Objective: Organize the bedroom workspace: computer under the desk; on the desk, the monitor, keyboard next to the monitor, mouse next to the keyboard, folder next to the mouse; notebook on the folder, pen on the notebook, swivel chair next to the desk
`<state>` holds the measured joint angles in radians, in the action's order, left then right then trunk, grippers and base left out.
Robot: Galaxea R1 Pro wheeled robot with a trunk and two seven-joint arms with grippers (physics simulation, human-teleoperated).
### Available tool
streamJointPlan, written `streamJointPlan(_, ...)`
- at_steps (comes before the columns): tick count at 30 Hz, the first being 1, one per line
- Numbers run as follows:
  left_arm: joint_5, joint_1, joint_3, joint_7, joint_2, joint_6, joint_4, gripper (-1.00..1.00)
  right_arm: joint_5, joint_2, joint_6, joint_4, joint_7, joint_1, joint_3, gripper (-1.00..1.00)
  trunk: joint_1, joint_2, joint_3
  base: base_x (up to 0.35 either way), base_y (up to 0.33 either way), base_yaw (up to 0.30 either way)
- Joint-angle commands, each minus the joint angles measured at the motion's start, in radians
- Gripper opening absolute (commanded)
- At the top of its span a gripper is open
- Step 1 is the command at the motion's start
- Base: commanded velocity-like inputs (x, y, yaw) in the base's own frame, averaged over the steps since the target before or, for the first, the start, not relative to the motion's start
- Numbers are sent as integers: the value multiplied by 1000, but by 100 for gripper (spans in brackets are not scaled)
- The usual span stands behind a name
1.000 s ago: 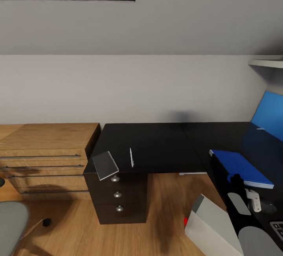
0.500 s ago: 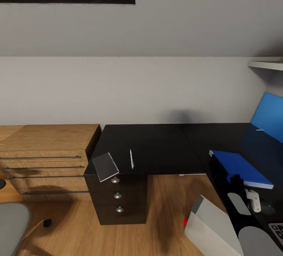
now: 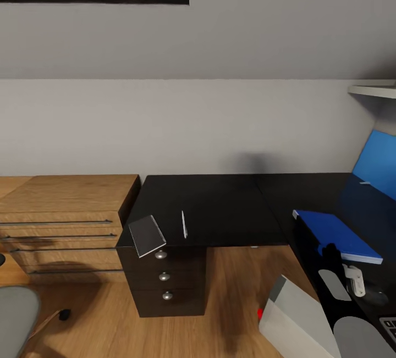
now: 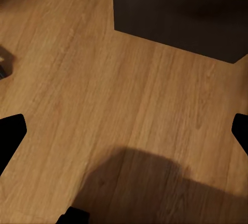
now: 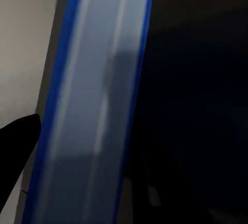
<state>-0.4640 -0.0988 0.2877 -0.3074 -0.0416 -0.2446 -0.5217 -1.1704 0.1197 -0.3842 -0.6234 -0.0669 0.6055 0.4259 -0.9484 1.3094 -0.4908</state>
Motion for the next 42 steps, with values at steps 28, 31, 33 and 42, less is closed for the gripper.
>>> streamJointPlan(28,-10,-1,7,-7,2,-5,0,100,0,5,-5,4,-10,0,-2,-100,0,1,-1,0,0,0)
streamJointPlan(31,-10,-1,8,-7,2,-7,0,100,1,5,-4,4,-10,0,-2,-100,0,1,-1,0,0,0)
streamJointPlan(33,-10,-1,8,-7,2,-7,0,100,1,5,-4,3,-10,0,-3,-100,0,1,-1,0,0,0)
streamJointPlan(42,-9,-1,10,-6,0,-11,-1,100,5,5,-4,2,-32,0,-8,-100,0,1,-1,0,0,0)
